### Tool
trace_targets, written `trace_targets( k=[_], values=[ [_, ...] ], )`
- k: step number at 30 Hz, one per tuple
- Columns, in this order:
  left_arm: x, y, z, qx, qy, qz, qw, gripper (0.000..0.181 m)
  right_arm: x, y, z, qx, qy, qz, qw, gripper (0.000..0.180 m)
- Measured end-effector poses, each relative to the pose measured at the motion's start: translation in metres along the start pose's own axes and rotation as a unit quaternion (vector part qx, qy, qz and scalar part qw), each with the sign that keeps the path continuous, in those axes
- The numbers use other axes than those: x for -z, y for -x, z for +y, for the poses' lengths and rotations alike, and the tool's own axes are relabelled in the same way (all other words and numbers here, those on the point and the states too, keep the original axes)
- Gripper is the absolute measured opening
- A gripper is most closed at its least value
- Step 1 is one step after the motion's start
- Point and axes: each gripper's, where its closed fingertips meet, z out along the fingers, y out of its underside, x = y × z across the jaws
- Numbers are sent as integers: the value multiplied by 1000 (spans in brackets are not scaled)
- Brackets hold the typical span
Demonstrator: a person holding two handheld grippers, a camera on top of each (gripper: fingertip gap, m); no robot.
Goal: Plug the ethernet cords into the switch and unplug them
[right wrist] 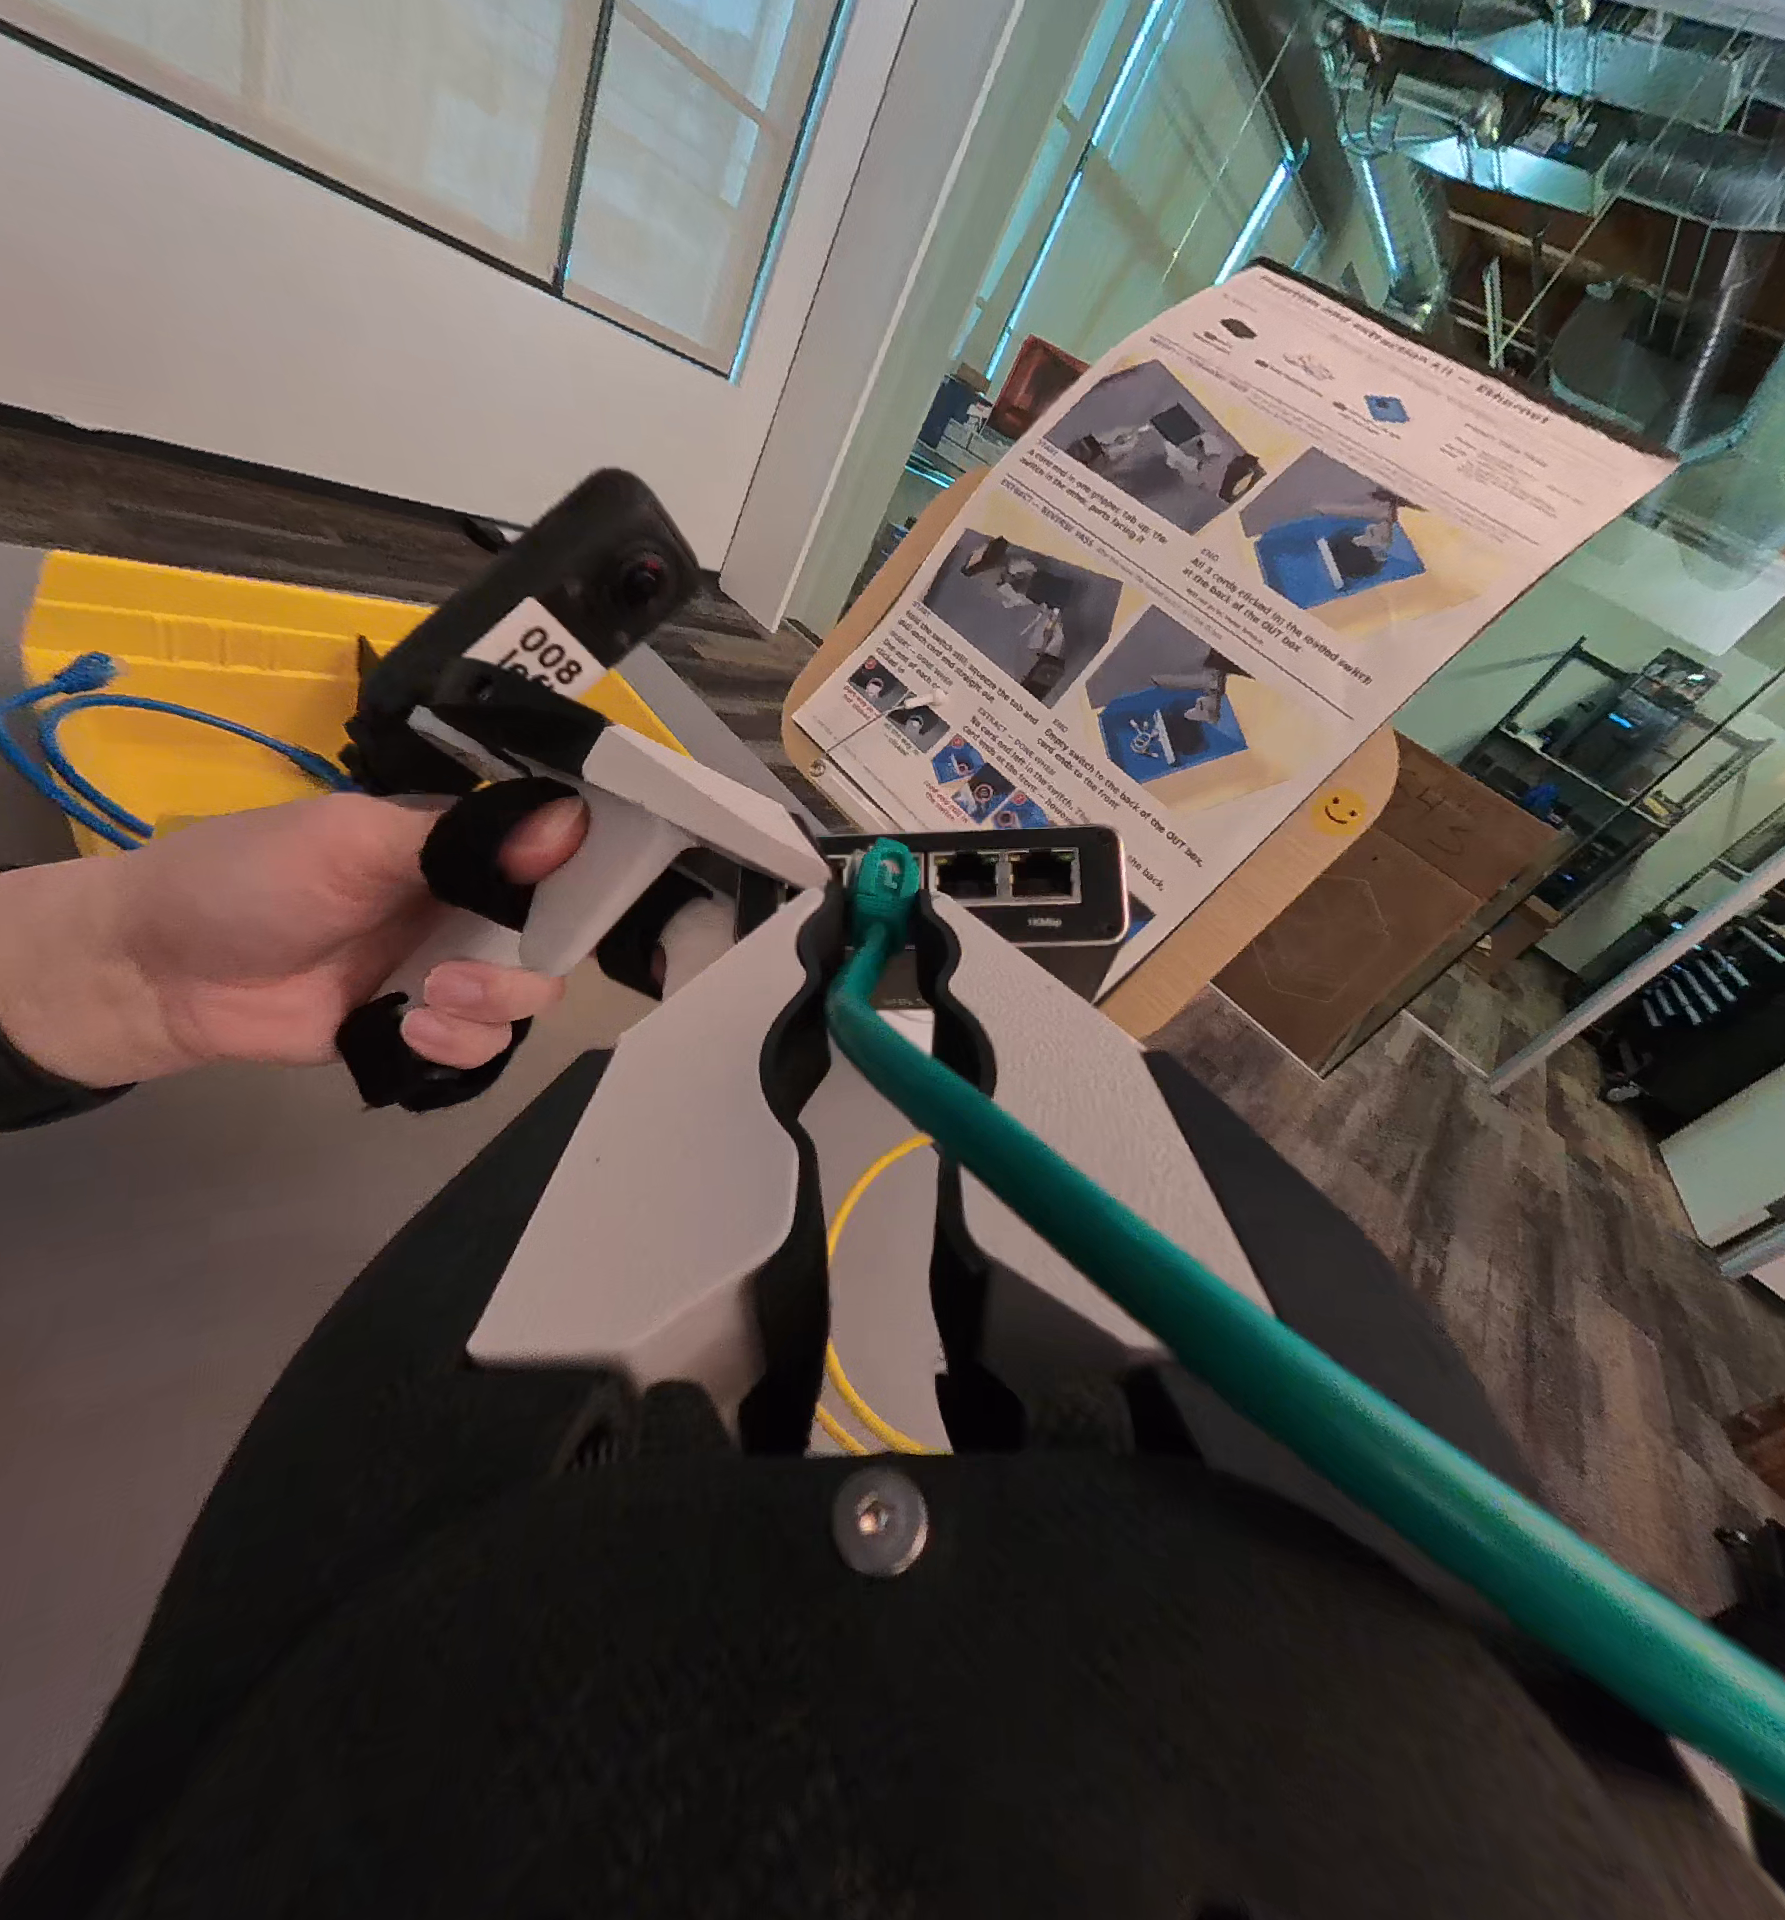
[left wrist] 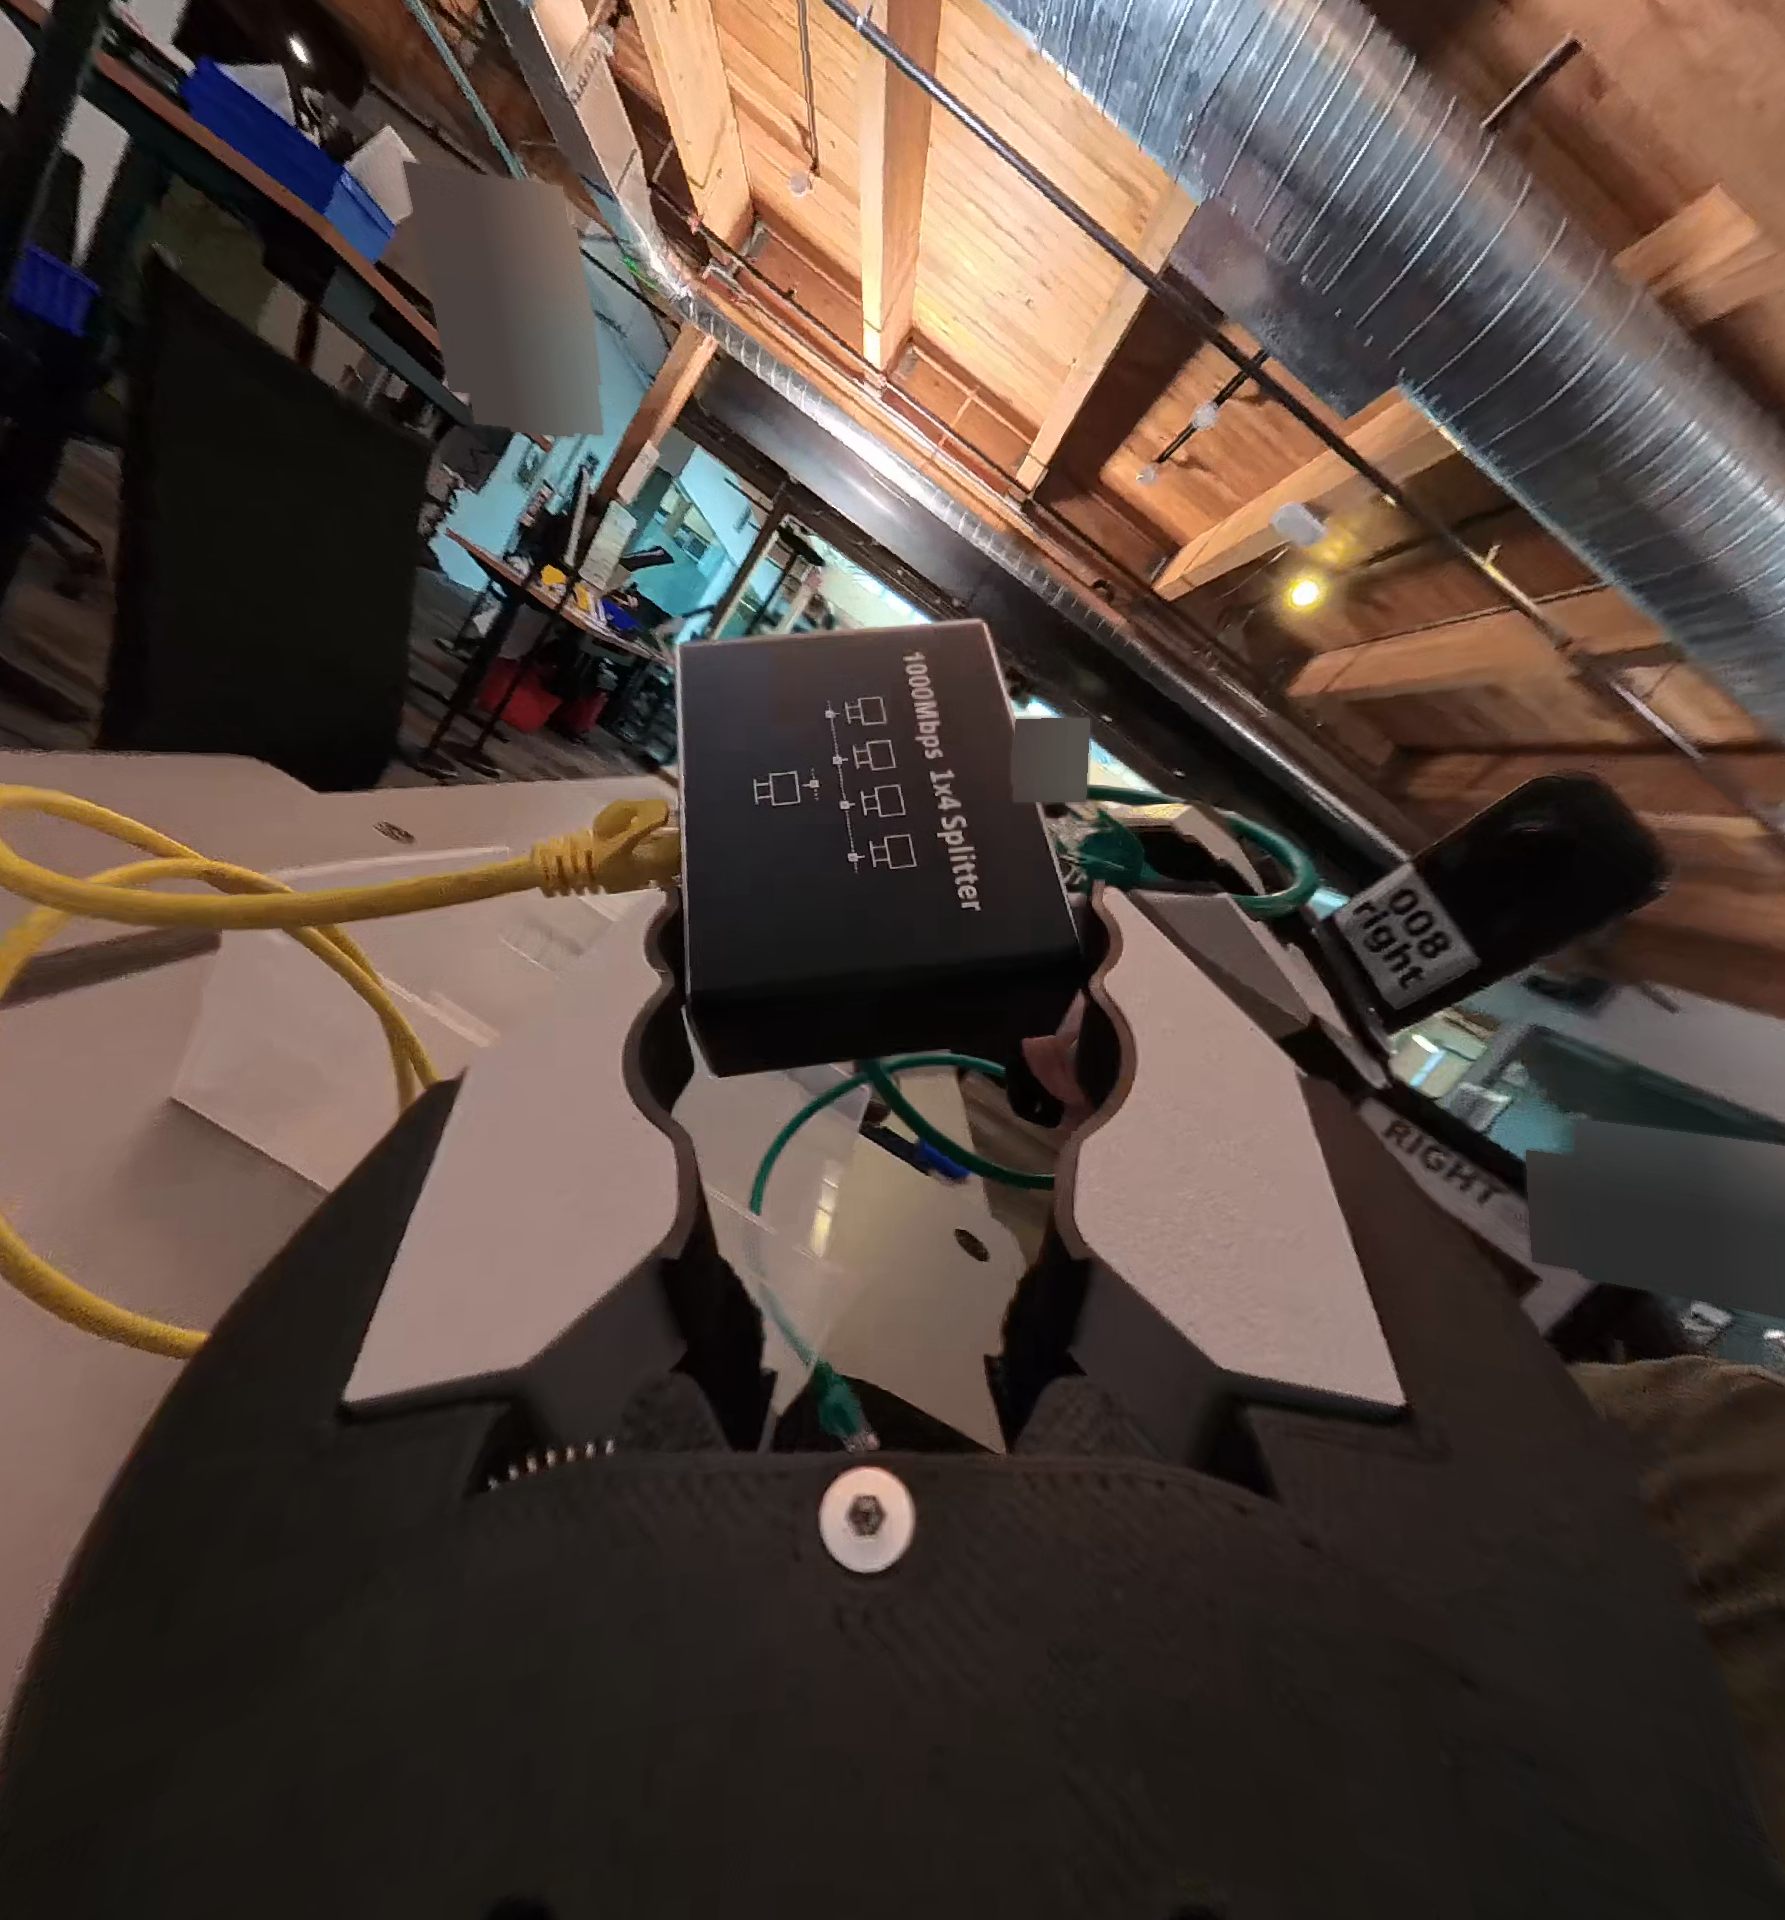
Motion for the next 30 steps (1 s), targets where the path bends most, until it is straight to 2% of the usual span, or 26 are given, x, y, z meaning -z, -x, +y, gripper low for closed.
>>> trace_targets(
  k=[6, 10, 14, 18, 24, 30],
  values=[
    [-1, -20, -7, -128, -19, -20, 991, 74, 13, 3, -10, 22, 9, -1, 1000, 12],
    [1, -43, -15, -229, -37, -38, 972, 74, 25, 9, -28, 46, -7, 7, 999, 12],
    [4, -60, -20, -310, -47, -71, 947, 74, 34, 14, -40, 113, -7, 38, 993, 12],
    [5, -80, -23, -343, -56, -60, 936, 74, 44, 21, -54, 165, -20, 56, 985, 12],
    [7, -98, -26, -386, -62, -75, 917, 74, 53, 26, -69, 192, -45, 73, 978, 12],
    [14, -126, -34, -461, -80, -109, 877, 74, 59, 36, -89, 263, -97, 122, 952, 11]
  ],
)
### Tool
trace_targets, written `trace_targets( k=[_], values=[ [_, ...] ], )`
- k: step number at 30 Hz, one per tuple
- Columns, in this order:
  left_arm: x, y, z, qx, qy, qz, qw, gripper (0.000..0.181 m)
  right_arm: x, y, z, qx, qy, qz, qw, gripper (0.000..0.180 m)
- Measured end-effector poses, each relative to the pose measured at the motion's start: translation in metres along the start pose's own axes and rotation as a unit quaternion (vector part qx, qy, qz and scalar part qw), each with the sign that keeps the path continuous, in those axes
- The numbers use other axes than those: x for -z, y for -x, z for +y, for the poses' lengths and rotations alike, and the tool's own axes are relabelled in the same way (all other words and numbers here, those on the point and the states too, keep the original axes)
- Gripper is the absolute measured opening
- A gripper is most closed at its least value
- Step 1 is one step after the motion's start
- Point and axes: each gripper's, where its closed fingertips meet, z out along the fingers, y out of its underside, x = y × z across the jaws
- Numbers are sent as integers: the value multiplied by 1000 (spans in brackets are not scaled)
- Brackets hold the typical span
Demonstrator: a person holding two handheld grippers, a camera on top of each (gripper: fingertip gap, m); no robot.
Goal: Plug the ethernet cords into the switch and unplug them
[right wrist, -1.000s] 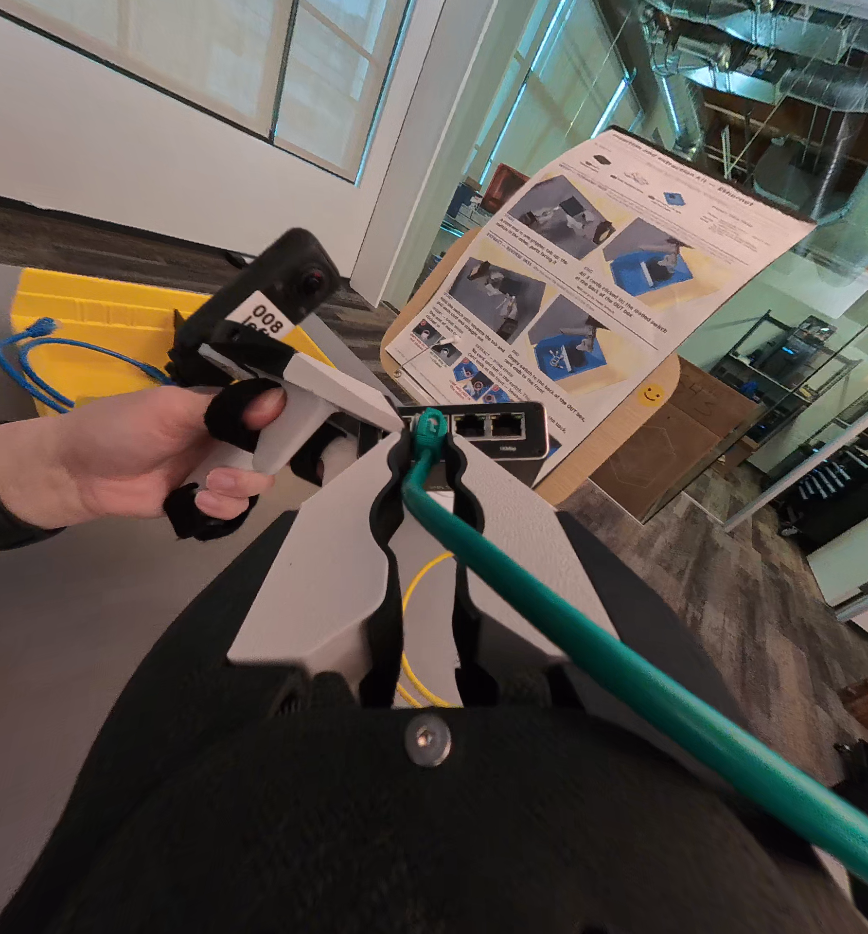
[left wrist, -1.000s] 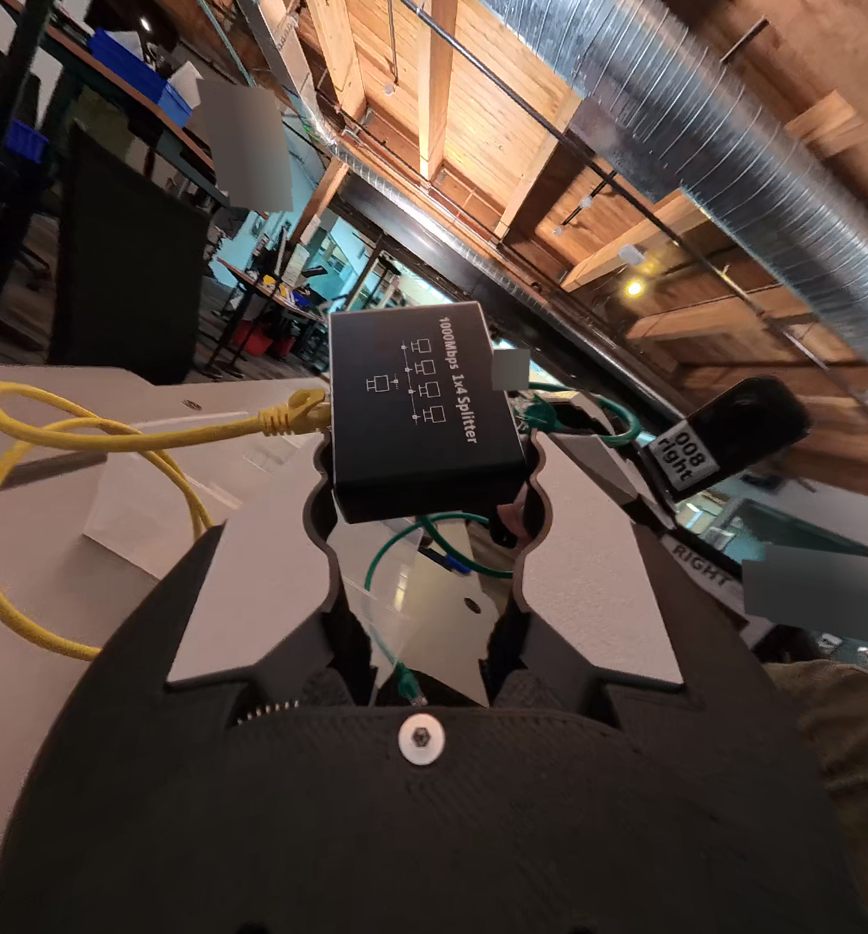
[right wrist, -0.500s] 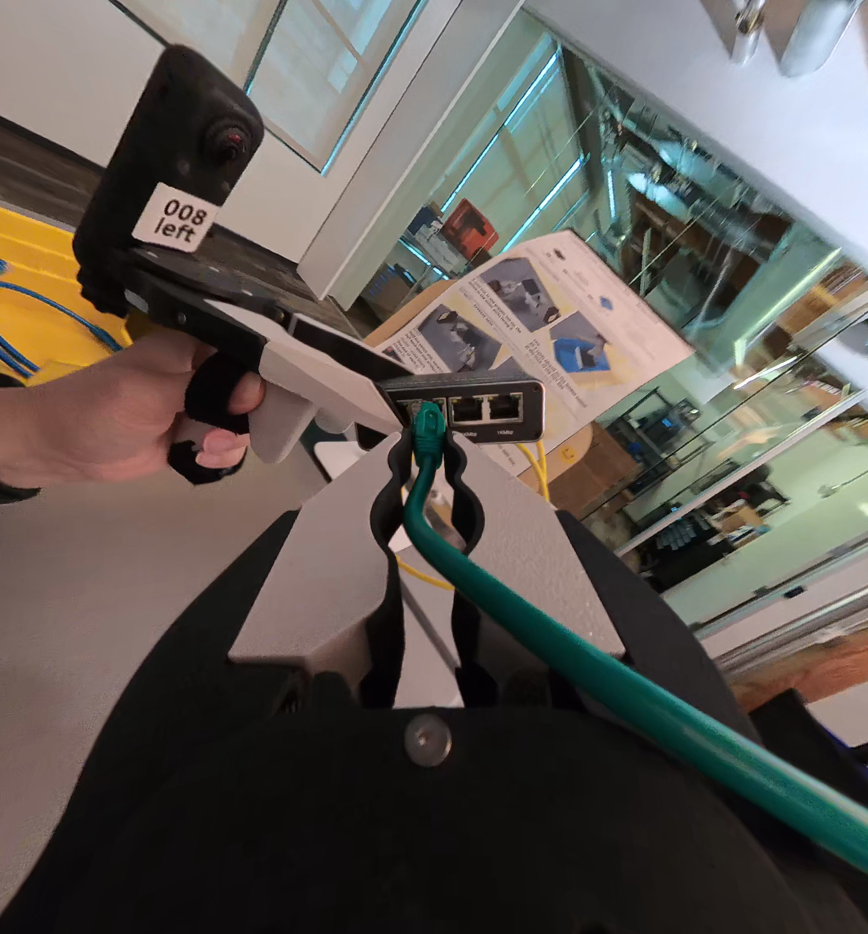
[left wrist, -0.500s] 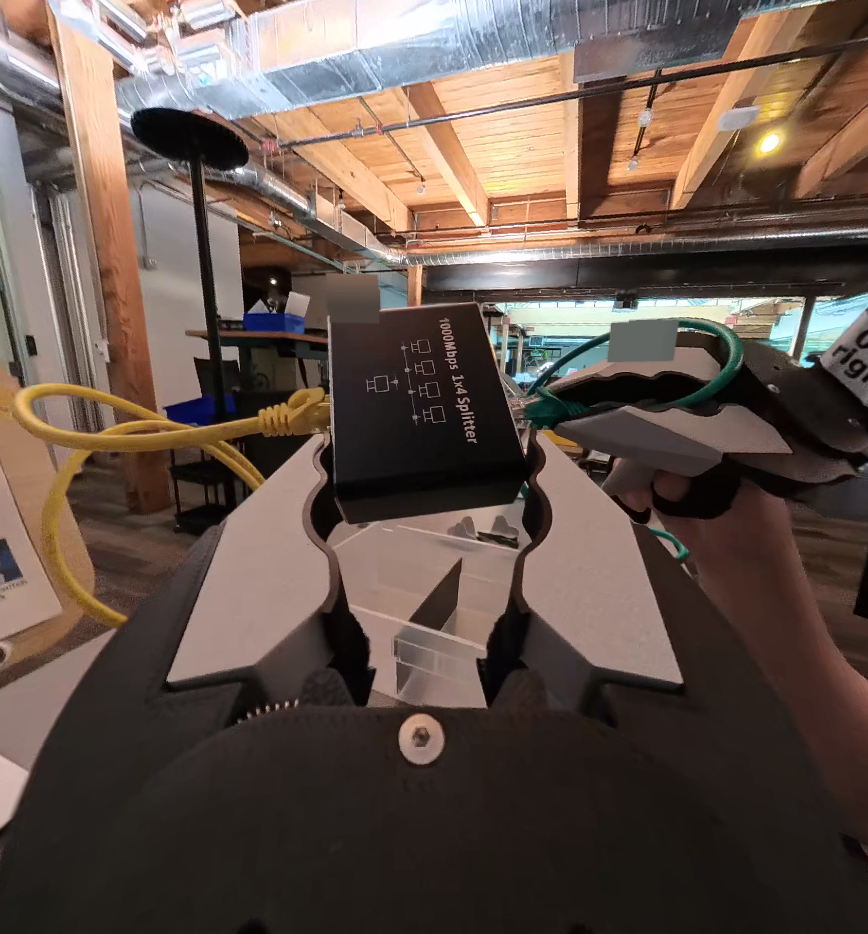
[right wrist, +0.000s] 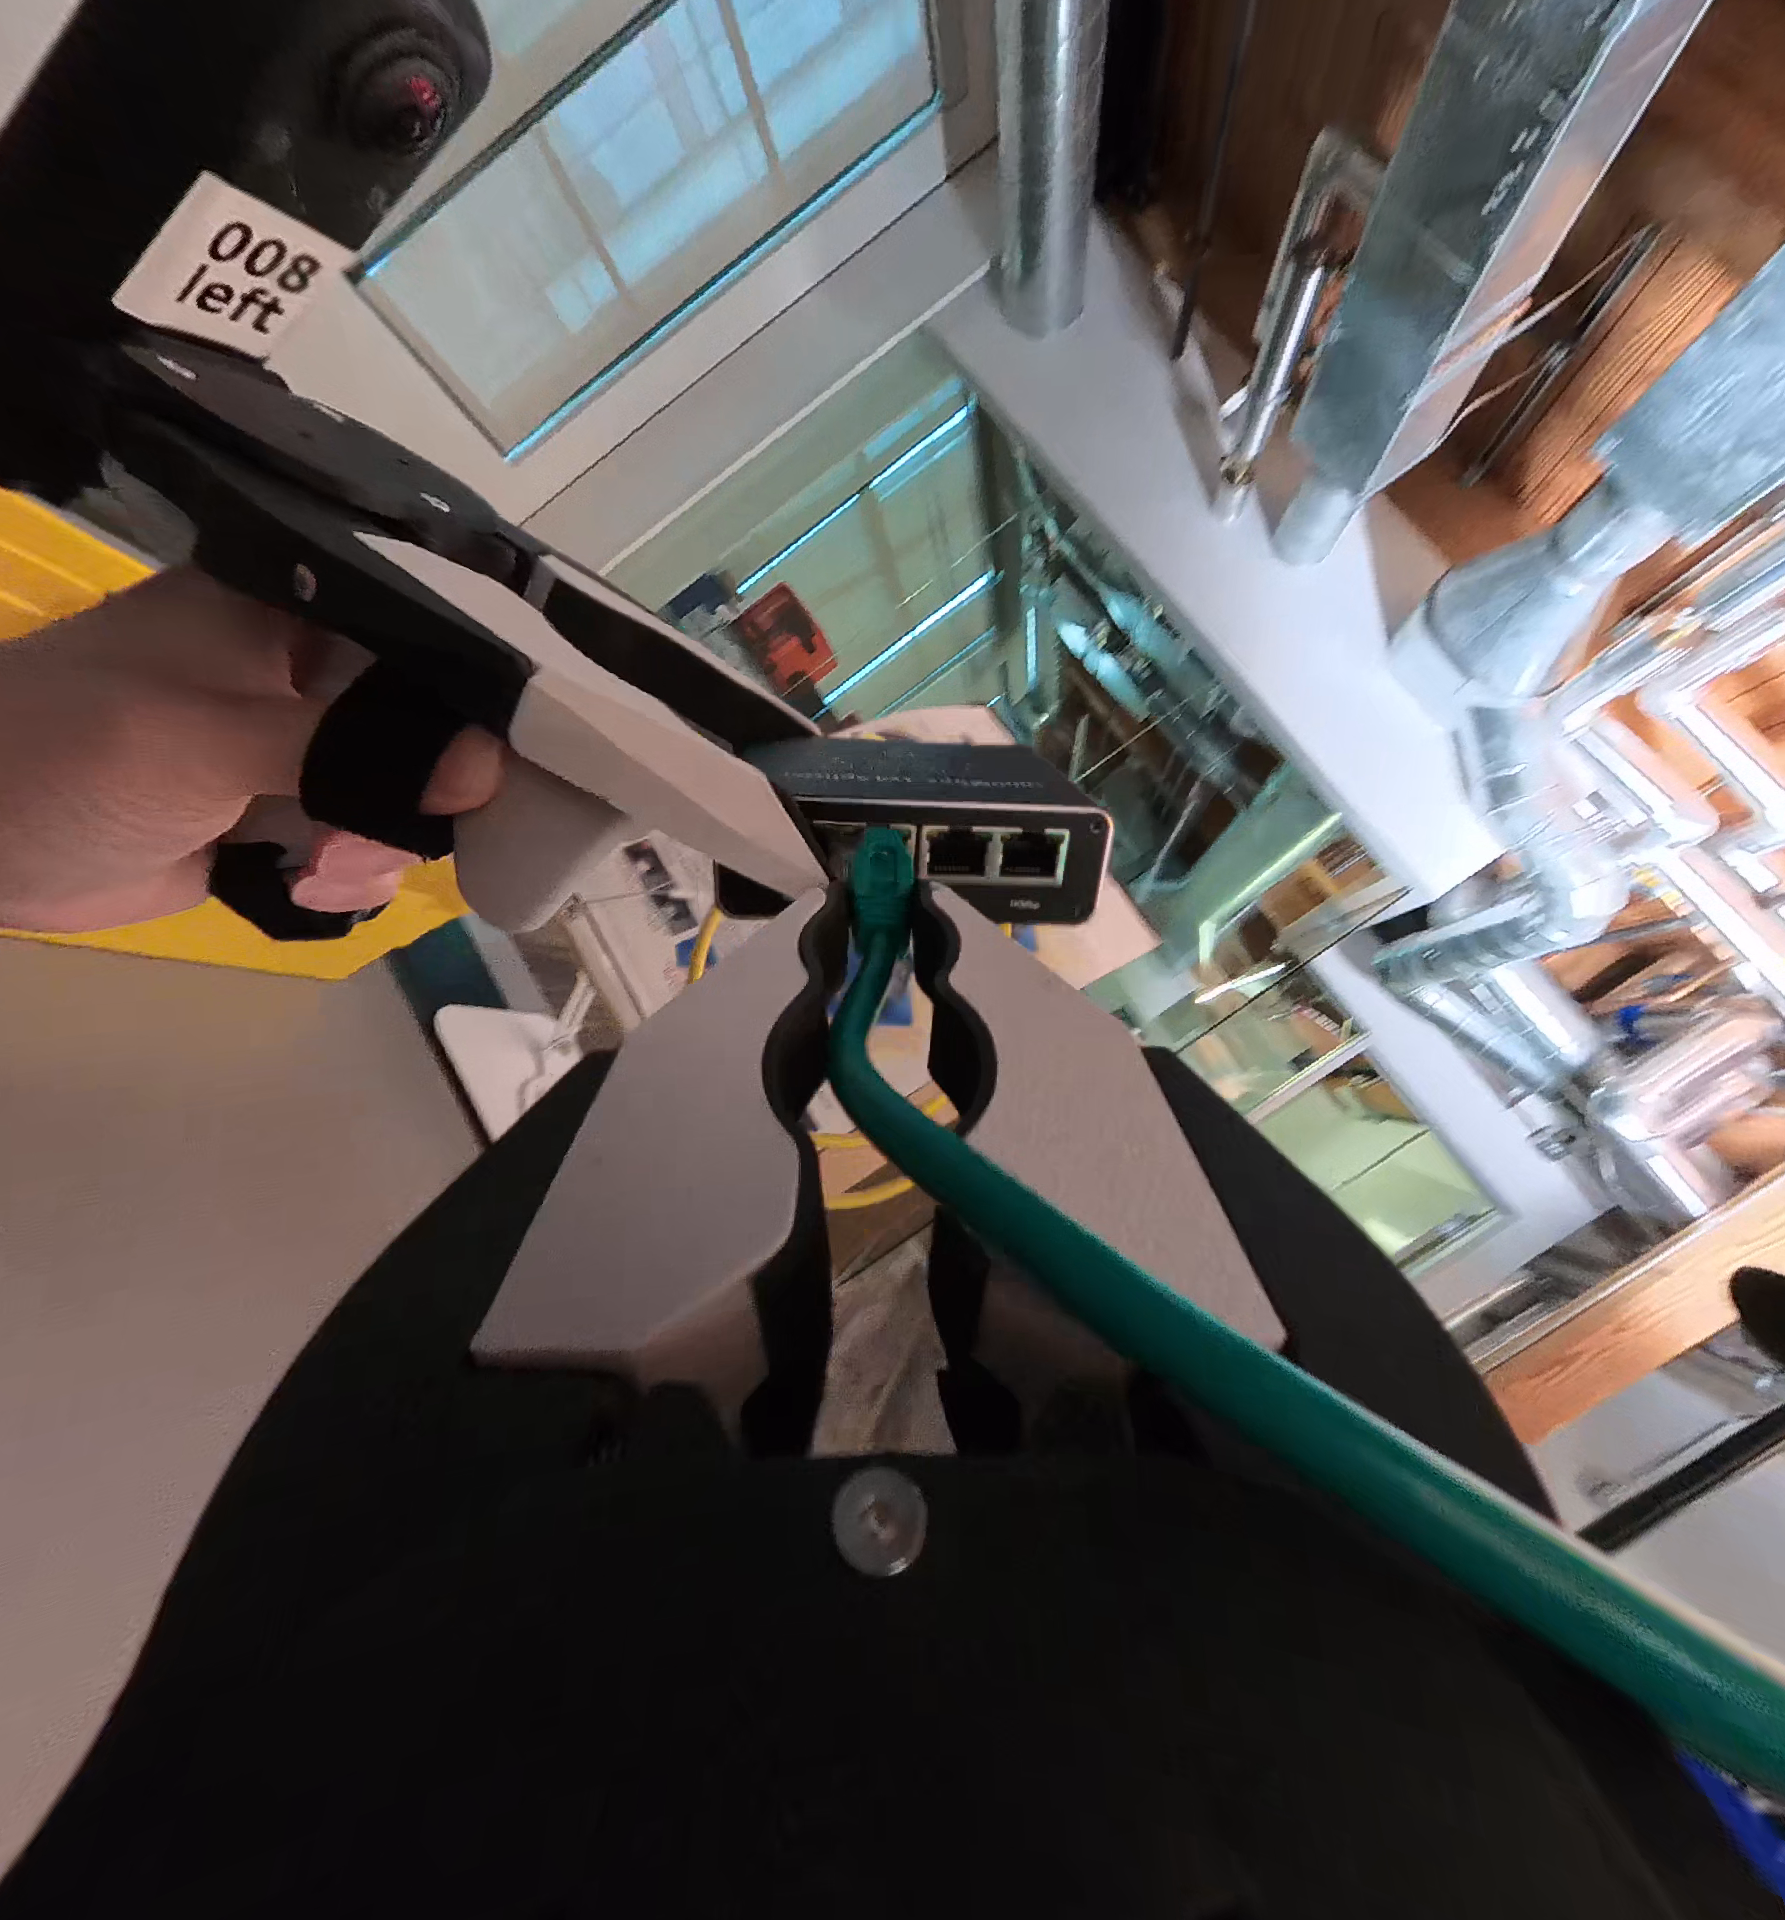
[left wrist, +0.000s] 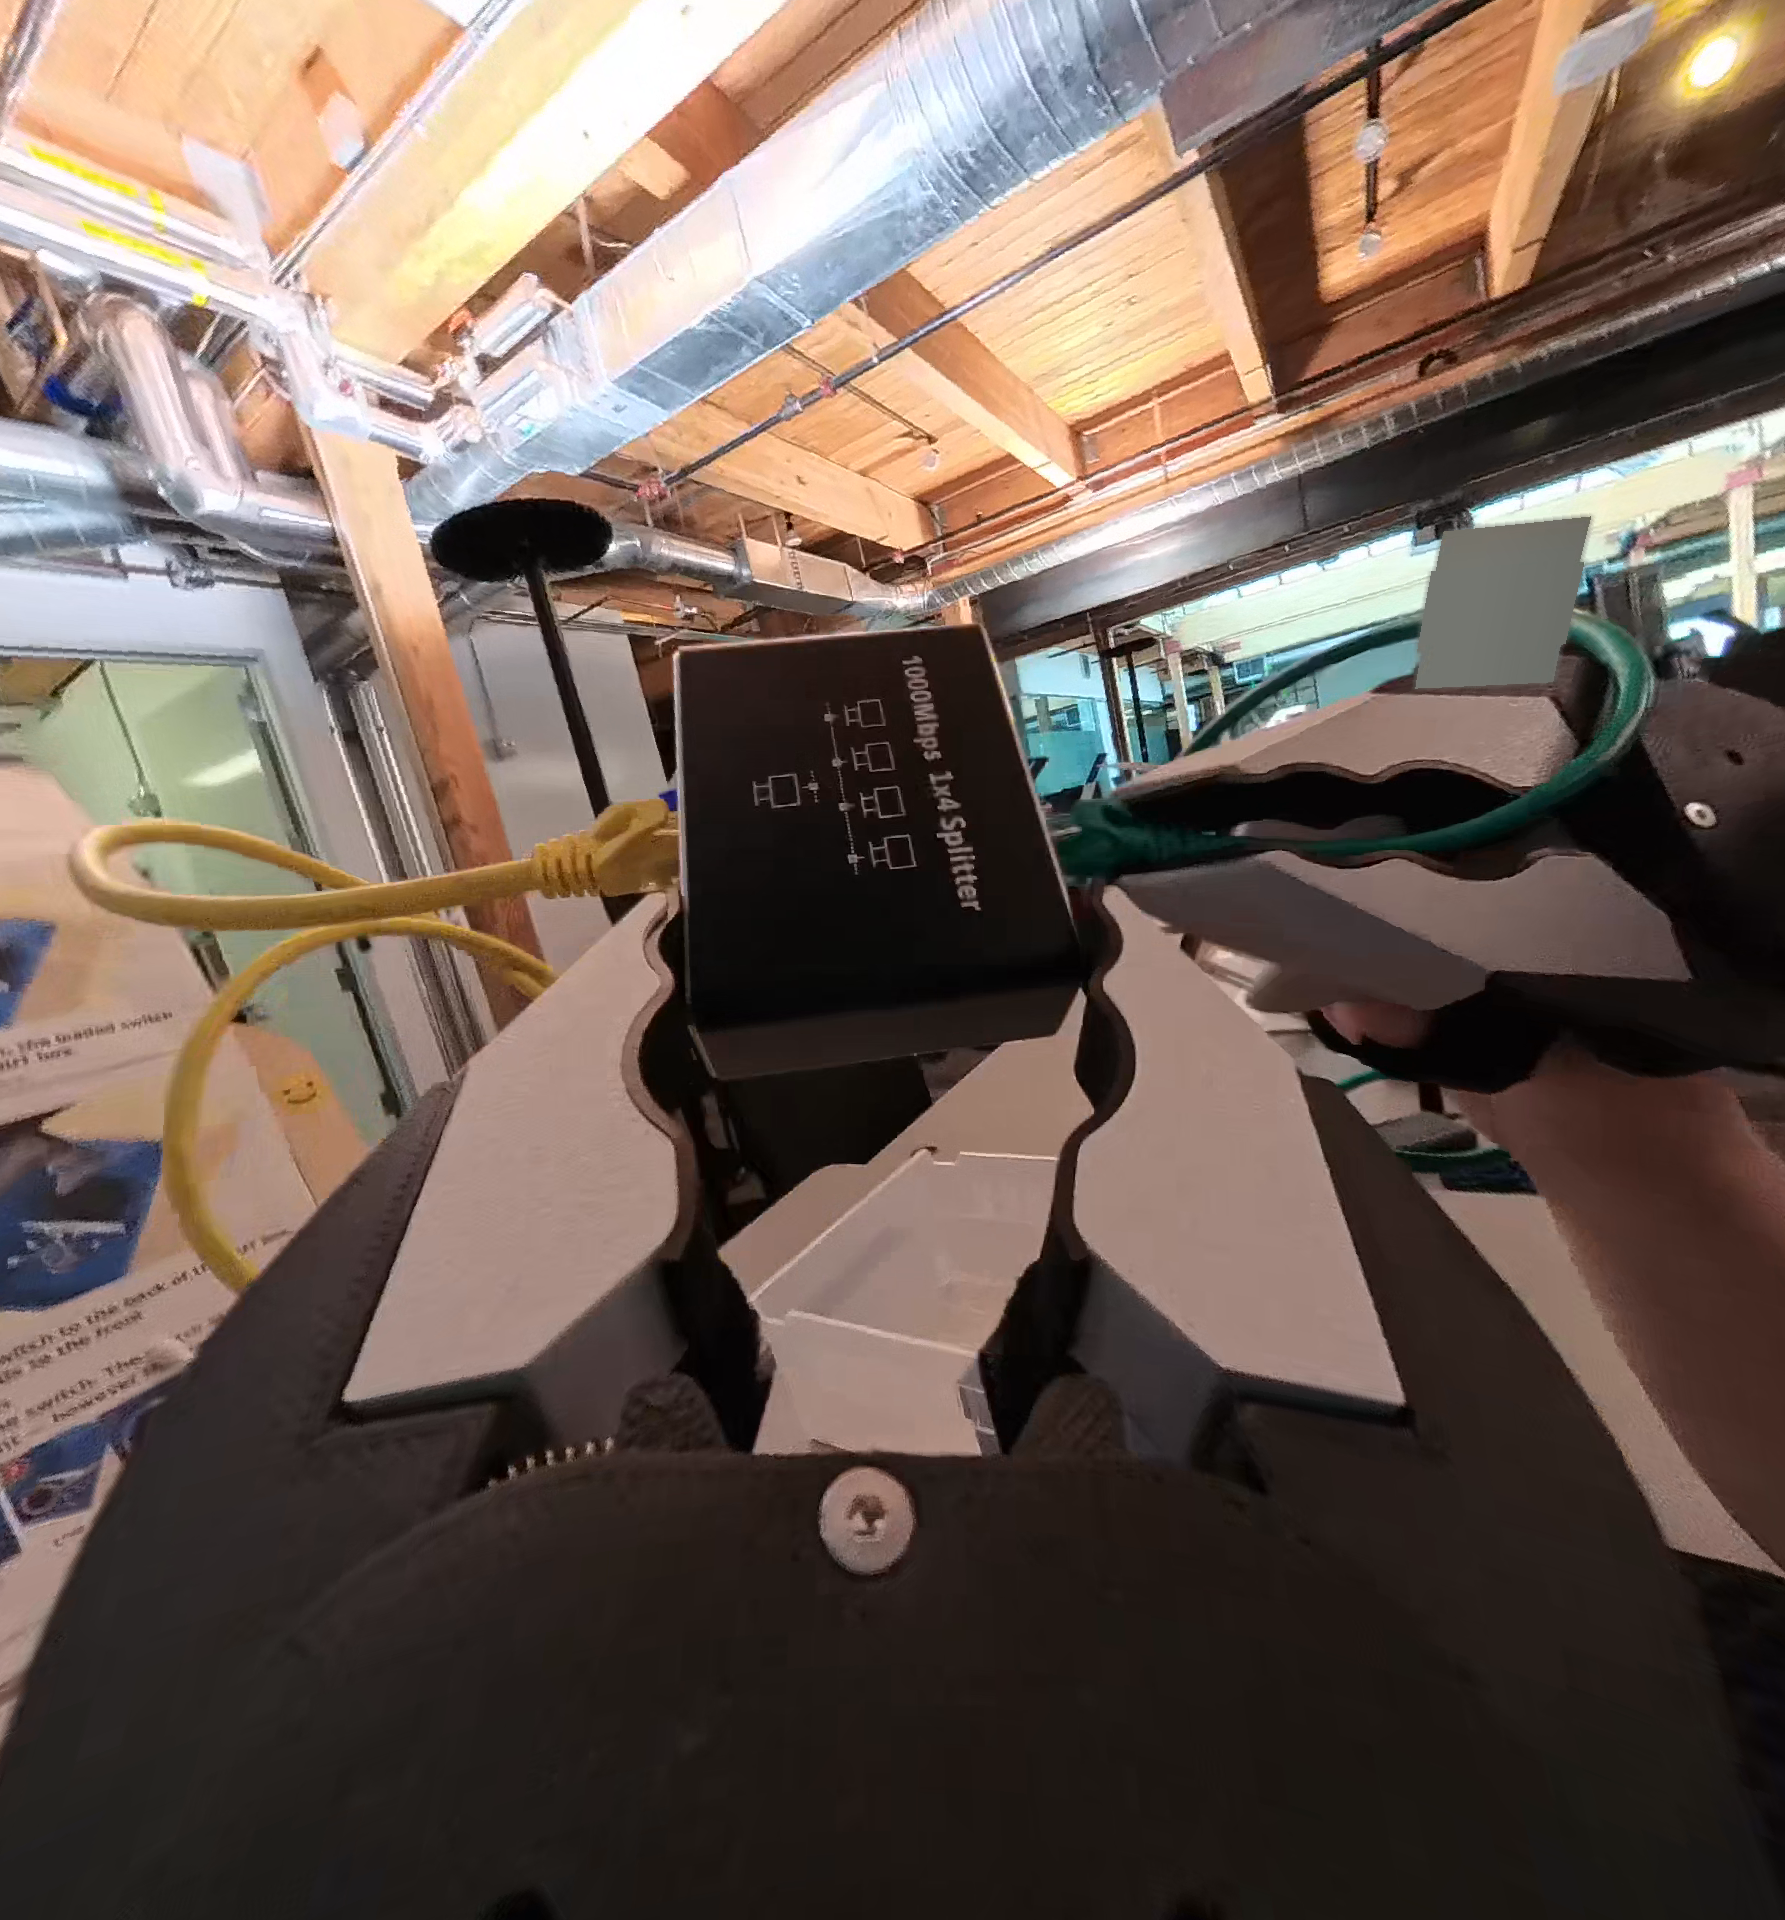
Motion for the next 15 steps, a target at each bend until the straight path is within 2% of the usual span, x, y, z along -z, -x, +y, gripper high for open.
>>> trace_targets(
  k=[2, 5, 9, 15],
  values=[
    [1, -5, -7, -19, 3, -7, 1000, 74, 2, -2, -6, 16, -20, 16, 1000, 11],
    [5, -11, -19, -63, -1, -16, 998, 74, 7, -4, -16, -35, -63, 3, 997, 11],
    [14, -22, -35, -108, -10, -11, 994, 74, 15, -3, -34, -39, -117, 14, 992, 11],
    [20, -32, -47, -148, -5, -15, 989, 74, 22, -2, -47, -65, -147, 12, 987, 11]
  ],
)
